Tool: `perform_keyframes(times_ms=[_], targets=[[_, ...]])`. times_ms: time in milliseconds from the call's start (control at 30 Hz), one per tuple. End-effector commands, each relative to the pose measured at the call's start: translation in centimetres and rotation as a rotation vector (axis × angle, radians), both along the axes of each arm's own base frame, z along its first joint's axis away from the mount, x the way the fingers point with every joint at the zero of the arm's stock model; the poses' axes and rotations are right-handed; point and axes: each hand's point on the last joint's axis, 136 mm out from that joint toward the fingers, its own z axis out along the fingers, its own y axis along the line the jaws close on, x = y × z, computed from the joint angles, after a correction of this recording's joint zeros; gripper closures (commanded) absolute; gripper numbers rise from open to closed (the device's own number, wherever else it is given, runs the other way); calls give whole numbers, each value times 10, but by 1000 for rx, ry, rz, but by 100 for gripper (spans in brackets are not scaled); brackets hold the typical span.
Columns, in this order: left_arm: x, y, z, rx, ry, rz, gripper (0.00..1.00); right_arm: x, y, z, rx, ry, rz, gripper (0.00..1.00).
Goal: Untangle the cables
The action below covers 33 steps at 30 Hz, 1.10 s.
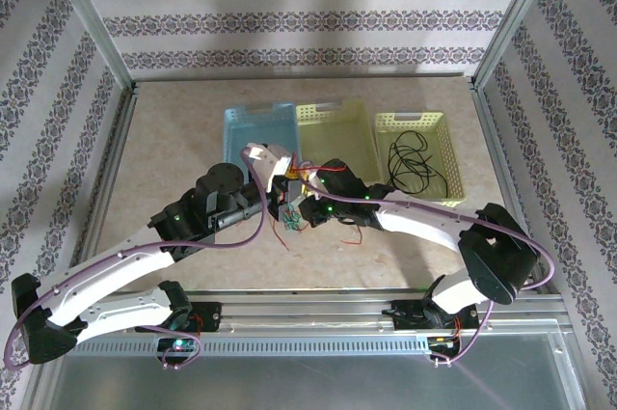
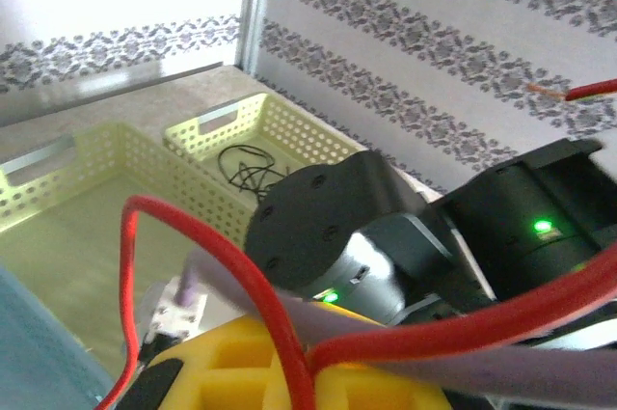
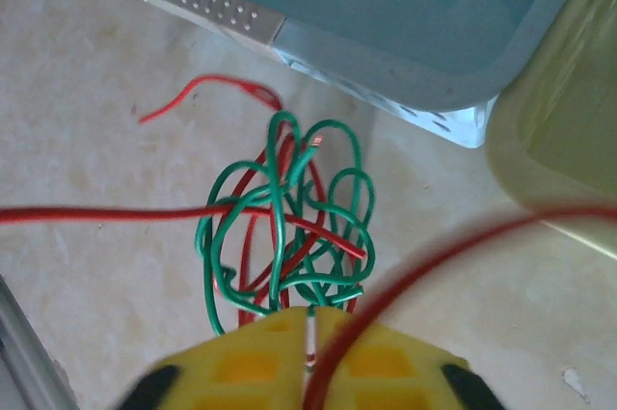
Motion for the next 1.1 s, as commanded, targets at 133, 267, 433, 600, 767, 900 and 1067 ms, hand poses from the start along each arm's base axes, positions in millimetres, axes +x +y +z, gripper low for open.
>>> perform_keyframes(times_ms=[133,267,433,600,767,900,1067], targets=[[40,81,-41,70,39,517,100,3,-50,51,36,-160,-150,100],[44,135,-87,163,129,773,100,1,-99,88,42,-292,-294,100],[32,174,-128,220,213,939,100,-1,-155,137,123,-424,-481,100],[14,219,-162,289,296,1128,100,-3,-187,182,210,-523,-580,100],[-11,260,-192,334,395,1296,100,0,-205,209,196,-595,-632,100],[-33,286,-204,339,436,1415,100,0,-223,215,178,-631,-709,100],[-59,310,-216,315,484,1538,100,-3,-250,212,158,-652,-842,100]])
